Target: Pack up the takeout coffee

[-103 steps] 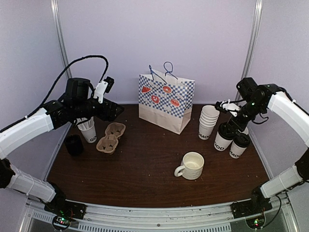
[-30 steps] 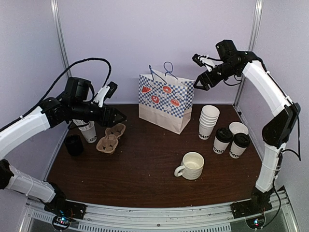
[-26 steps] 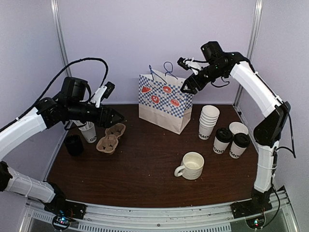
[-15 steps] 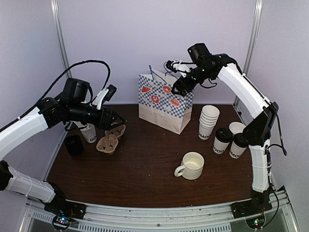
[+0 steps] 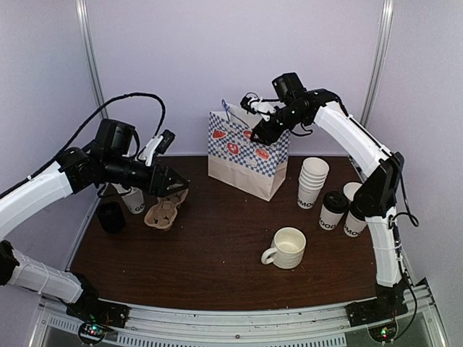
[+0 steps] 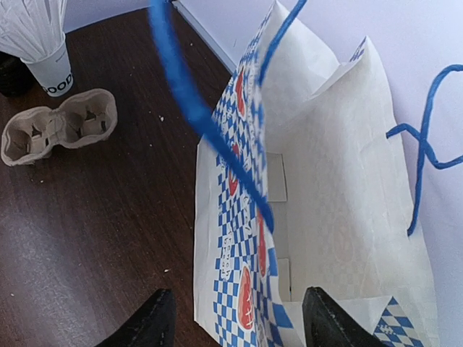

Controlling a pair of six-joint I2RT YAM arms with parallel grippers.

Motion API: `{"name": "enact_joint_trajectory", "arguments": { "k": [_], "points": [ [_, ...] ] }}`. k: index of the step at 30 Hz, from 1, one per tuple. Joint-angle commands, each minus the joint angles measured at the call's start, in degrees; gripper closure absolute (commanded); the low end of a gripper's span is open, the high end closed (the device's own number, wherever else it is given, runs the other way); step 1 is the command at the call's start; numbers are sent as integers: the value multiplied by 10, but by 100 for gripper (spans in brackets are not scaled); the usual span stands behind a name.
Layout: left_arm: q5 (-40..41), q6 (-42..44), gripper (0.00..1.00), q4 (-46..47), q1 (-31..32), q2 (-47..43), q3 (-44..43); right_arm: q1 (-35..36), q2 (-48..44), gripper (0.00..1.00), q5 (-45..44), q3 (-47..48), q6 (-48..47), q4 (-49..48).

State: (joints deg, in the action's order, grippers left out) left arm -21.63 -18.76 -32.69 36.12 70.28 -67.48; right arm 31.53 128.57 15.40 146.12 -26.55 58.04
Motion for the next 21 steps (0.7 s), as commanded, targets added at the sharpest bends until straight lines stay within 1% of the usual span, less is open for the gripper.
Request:
{"name": "enact_joint_trajectory", "arguments": {
  "k": [1, 6, 9, 12, 18, 21],
  "points": [
    [0, -14, 35, 26, 2, -29, 19, 6, 0, 43, -2, 11, -9, -14],
    [3, -21, 35, 28, 2, -41, 27, 12, -9, 62, 2, 1, -15, -5],
    [4, -24, 35, 30, 2, -44, 28, 22, -20, 75, -1, -9, -22, -4],
    [7, -24, 35, 30, 2, -49, 27, 34, -31, 78, -12, -18, -32, -5],
    [13, -27, 35, 28, 2, -66, 29, 65, -52, 100, -17, -36, -49, 9],
    [26, -23, 35, 14, 2, -79, 21, 83, -76, 100, 6, -61, -61, 22]
  ]
}}
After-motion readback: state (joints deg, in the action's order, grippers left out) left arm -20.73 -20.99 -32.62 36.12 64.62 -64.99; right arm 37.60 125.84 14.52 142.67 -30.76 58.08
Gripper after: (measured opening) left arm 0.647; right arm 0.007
